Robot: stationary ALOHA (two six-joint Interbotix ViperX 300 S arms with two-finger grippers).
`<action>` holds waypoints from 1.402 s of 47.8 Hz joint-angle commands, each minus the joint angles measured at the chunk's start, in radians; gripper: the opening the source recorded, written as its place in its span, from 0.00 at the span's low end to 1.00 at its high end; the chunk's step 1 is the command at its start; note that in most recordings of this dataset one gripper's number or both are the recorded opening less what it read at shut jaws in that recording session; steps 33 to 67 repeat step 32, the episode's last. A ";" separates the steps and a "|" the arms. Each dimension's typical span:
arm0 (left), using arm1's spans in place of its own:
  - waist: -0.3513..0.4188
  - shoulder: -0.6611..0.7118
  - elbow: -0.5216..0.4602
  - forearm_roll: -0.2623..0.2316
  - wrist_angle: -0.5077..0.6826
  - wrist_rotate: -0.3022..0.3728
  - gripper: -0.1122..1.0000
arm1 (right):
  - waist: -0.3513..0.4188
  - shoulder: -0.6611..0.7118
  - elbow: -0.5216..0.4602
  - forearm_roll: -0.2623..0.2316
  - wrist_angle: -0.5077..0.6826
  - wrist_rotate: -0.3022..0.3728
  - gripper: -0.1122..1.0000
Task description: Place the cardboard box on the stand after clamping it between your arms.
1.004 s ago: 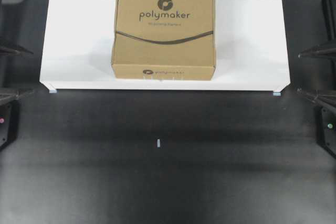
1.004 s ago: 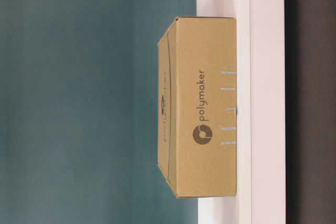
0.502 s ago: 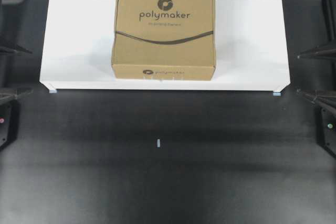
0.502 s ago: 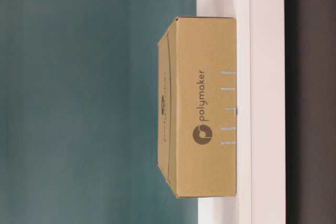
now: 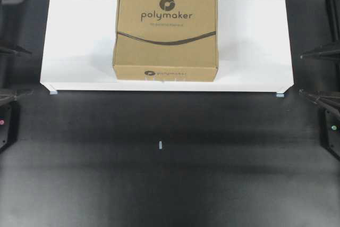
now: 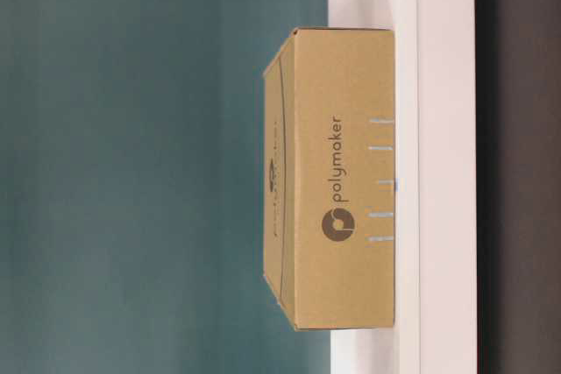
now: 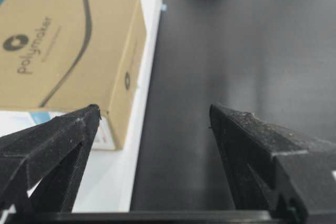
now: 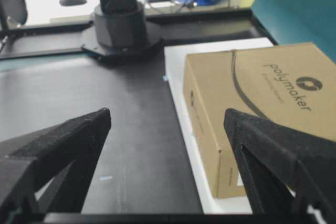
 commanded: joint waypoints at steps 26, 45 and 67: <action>0.000 0.008 -0.011 0.000 -0.003 -0.002 0.84 | 0.005 0.002 -0.002 0.003 -0.021 0.006 0.86; -0.002 0.008 -0.005 0.000 -0.003 -0.003 0.84 | 0.005 0.002 -0.002 0.002 -0.020 0.006 0.86; -0.002 0.008 -0.005 0.000 -0.003 -0.003 0.84 | 0.005 0.002 -0.002 0.002 -0.020 0.006 0.86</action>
